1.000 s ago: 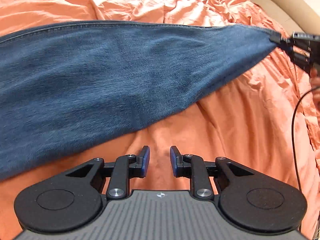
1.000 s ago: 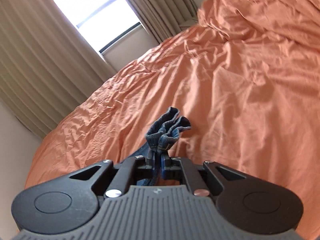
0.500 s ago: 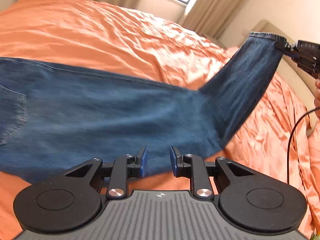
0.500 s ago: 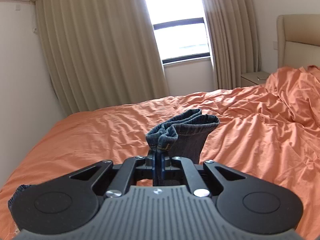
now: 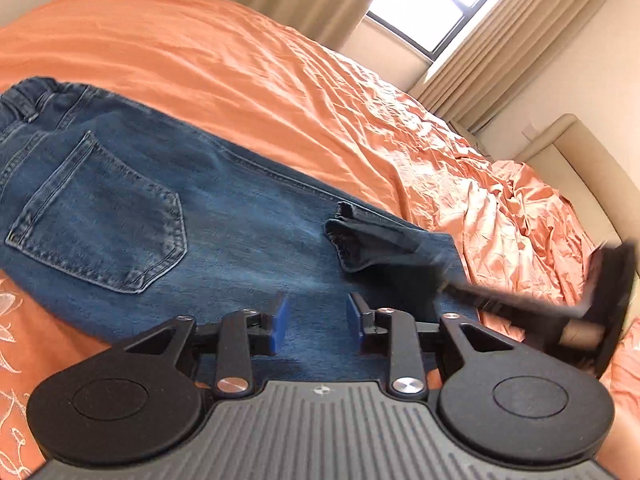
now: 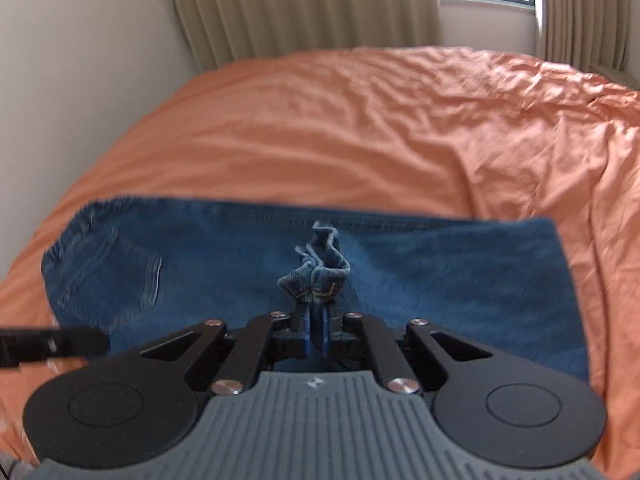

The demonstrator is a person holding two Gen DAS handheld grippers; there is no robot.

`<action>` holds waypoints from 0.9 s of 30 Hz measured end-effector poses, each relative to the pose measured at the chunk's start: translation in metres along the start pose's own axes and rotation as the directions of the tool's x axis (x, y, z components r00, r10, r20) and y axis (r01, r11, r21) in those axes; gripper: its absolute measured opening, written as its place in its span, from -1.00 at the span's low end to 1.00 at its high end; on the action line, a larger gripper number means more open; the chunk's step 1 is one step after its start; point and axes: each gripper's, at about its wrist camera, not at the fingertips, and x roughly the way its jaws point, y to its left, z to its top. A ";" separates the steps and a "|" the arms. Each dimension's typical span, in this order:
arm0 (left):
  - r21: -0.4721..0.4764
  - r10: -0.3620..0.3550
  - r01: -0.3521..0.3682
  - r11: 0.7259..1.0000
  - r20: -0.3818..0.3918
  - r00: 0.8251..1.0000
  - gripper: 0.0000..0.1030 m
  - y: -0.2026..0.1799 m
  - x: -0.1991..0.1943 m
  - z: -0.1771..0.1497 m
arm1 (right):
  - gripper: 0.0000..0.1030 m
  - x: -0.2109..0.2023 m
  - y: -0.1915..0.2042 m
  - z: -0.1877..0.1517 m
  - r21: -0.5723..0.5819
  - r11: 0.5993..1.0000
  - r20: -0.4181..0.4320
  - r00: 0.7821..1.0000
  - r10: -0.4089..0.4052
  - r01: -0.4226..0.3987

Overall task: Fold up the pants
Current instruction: 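Carry the hems over the legs toward the waistband with the right gripper, then lower the hems onto the jeans and open the right gripper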

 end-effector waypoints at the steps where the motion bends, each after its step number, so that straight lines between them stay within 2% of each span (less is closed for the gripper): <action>1: -0.006 -0.005 0.005 1.000 -0.003 1.000 -0.18 0.003 0.000 -0.001 | -0.98 0.008 0.005 -0.009 -0.015 1.000 -0.026 1.000 -0.009 0.008; 5: -0.055 -0.058 0.056 0.997 -0.023 0.998 0.06 0.012 0.011 0.002 | -0.94 0.032 -0.002 -0.025 -0.032 0.999 -0.091 0.995 -0.031 0.028; 8: -0.073 -0.098 0.094 0.993 -0.050 0.994 0.23 0.012 0.026 0.008 | -0.84 0.033 -0.009 -0.022 -0.007 1.000 -0.109 0.994 -0.006 0.005; 11: -0.072 -0.127 0.122 0.990 -0.071 0.989 0.29 0.008 0.040 0.016 | -0.63 0.028 -0.015 -0.015 0.029 0.999 -0.123 0.992 0.041 -0.037; 13: -0.084 -0.148 0.141 0.986 -0.079 0.986 0.29 0.006 0.053 0.022 | -0.32 0.020 -0.020 -0.010 0.052 0.996 -0.124 0.990 0.074 -0.068; 15: -0.086 -0.157 0.150 0.985 -0.089 0.983 0.31 0.004 0.068 0.031 | -0.22 0.011 -0.027 -0.004 0.075 0.992 -0.110 0.988 0.106 -0.098; 18: -0.080 -0.164 0.156 0.985 -0.107 0.981 0.32 0.000 0.093 0.043 | -0.21 0.003 -0.044 0.008 0.129 0.983 -0.098 0.985 0.140 -0.127; 23: -0.124 -0.150 0.133 0.983 -0.135 0.980 0.31 0.006 0.140 0.055 | -0.20 0.003 -0.081 0.016 0.158 0.986 -0.067 0.995 0.068 -0.057; 26: -0.110 -0.156 0.141 0.984 -0.141 0.978 0.20 0.005 0.160 0.059 | -0.20 0.005 -0.105 0.016 0.184 0.982 -0.060 0.997 0.053 -0.041; 27: -0.105 -0.153 0.139 0.985 -0.142 0.978 0.05 0.004 0.164 0.060 | -0.20 0.006 -0.113 0.015 0.193 0.981 -0.058 0.997 0.043 -0.031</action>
